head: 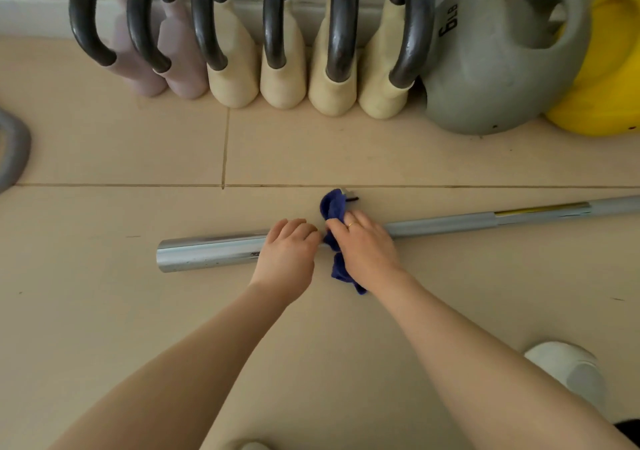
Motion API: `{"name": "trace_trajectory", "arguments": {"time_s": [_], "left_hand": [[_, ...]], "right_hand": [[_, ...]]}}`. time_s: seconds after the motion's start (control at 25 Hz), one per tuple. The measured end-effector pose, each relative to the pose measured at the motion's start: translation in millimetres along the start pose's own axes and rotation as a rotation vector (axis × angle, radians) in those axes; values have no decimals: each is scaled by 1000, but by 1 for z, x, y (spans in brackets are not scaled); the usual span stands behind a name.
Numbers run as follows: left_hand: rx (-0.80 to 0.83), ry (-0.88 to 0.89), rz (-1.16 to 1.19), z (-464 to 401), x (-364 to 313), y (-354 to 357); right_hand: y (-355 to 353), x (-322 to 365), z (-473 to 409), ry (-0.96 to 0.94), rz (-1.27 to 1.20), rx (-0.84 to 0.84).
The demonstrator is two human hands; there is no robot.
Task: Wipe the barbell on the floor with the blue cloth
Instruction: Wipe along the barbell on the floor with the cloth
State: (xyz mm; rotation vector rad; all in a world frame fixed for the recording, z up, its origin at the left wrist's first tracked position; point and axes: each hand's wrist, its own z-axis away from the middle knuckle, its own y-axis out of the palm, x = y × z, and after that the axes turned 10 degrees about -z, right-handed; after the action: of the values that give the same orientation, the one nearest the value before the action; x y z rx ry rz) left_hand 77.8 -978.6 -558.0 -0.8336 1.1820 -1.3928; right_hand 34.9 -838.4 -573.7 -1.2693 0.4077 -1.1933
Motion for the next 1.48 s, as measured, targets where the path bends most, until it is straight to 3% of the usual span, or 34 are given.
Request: {"name": "trace_trajectory", "arguments": {"time_s": [0.08, 0.2, 0.32, 0.44, 0.56, 0.64, 0.72, 0.8, 0.88, 1.0, 1.04, 1.16, 1.2, 1.36, 1.48], "left_hand": [[-99, 15, 15, -2, -2, 3], [2, 6, 57, -8, -12, 5], [81, -4, 91, -29, -35, 6], [162, -65, 132, -65, -64, 0], [300, 8, 104, -86, -80, -3], [304, 17, 61, -84, -85, -1], [272, -20, 53, -82, -88, -1], [262, -47, 73, -82, -90, -2], [275, -46, 88, -84, -90, -3], [289, -65, 100, -84, -90, -3], [290, -73, 98, -85, -91, -4], [282, -69, 85, -83, -92, -4], [279, -61, 84, -81, -91, -4], [245, -65, 82, -79, -90, 0], [261, -88, 114, -81, -89, -1]], "right_hand": [[-12, -46, 11, 156, 77, -74], [-22, -81, 31, 450, 9, -225], [-14, -61, 29, 332, -123, -256], [-29, -96, 33, 98, -27, -164], [-49, -159, 36, 420, -30, -295], [-46, -147, 35, 515, -111, -336], [-36, -119, 37, 275, -161, -245], [-36, -134, 41, -4, -62, -173], [-51, -173, 35, 150, -22, -176], [-51, -175, 25, 572, -248, -262], [-48, -159, 20, 530, -271, -232], [-41, -137, 28, 93, -57, -70], [-48, -151, 32, 83, 20, -48], [-61, -181, 35, 507, -57, -236], [-41, -115, 27, 336, -95, -146]]}}
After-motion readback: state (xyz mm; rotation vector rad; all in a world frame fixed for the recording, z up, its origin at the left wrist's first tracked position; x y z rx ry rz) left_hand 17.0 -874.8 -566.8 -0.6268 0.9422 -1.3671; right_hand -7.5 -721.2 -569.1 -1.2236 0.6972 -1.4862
